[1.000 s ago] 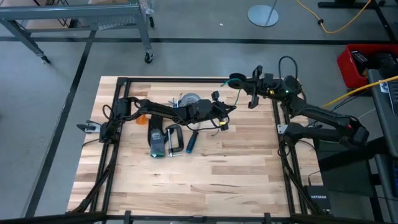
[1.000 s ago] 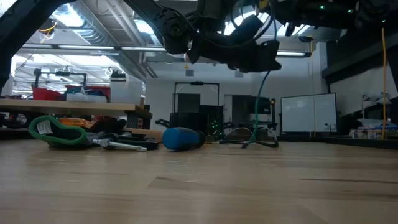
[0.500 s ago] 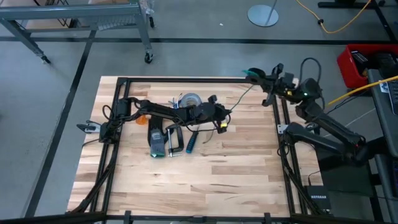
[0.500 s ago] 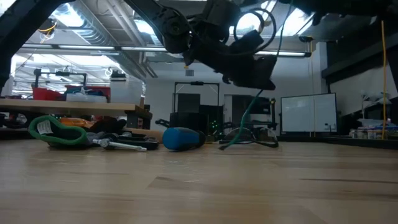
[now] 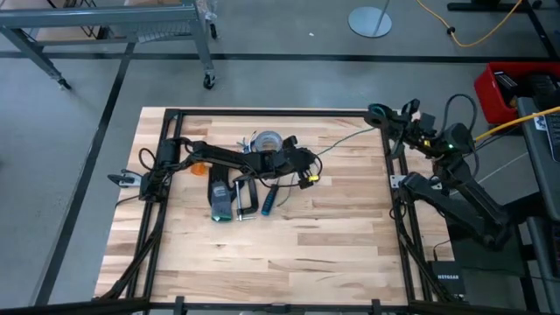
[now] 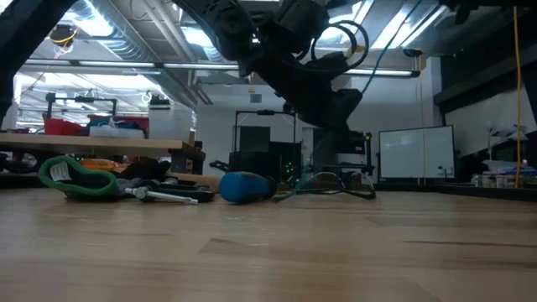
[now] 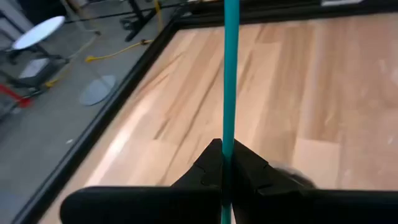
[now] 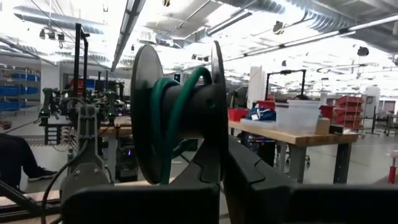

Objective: Coil cords
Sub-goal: Coil the wire in the cable spool

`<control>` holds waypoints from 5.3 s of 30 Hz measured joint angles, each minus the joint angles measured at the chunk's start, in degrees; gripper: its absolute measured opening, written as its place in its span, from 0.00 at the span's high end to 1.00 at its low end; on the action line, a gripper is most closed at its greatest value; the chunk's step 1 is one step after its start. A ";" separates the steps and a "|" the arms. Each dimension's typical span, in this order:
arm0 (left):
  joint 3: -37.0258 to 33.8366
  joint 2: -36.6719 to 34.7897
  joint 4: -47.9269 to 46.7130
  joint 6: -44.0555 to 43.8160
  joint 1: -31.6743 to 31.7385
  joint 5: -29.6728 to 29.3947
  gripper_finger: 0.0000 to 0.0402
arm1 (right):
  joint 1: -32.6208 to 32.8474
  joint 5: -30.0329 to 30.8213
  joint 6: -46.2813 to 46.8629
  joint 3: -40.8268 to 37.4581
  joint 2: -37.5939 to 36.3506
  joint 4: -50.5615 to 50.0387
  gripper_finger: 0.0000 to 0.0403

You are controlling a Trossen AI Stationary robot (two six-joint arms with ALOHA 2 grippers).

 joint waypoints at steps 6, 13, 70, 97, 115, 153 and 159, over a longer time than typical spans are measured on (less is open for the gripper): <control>0.00 -2.95 -9.21 -0.49 -0.42 -6.61 1.00 | 0.07 0.02 0.07 0.07 -4.00 -8.02 0.99; -0.02 -7.07 -14.23 -0.95 0.59 -8.78 1.00 | 0.14 -0.44 0.85 0.09 -4.38 -18.10 0.99; -0.02 -15.46 -4.39 -8.27 8.61 14.87 1.00 | 0.20 -6.01 2.32 -9.44 33.49 -6.92 0.99; -0.02 -17.19 -3.71 -6.88 9.59 15.13 1.00 | 13.69 -0.92 1.49 -9.44 36.49 -0.79 0.99; -0.02 -17.16 2.18 -8.48 7.54 18.08 1.00 | 17.82 12.07 9.70 -9.02 47.84 14.35 0.99; 0.04 -13.08 -3.25 -14.28 3.65 19.43 1.00 | 17.71 14.13 9.49 2.78 56.45 24.67 0.99; -0.11 -12.33 -7.07 -14.30 4.34 18.63 1.00 | 17.82 9.25 12.77 2.93 56.33 27.06 0.99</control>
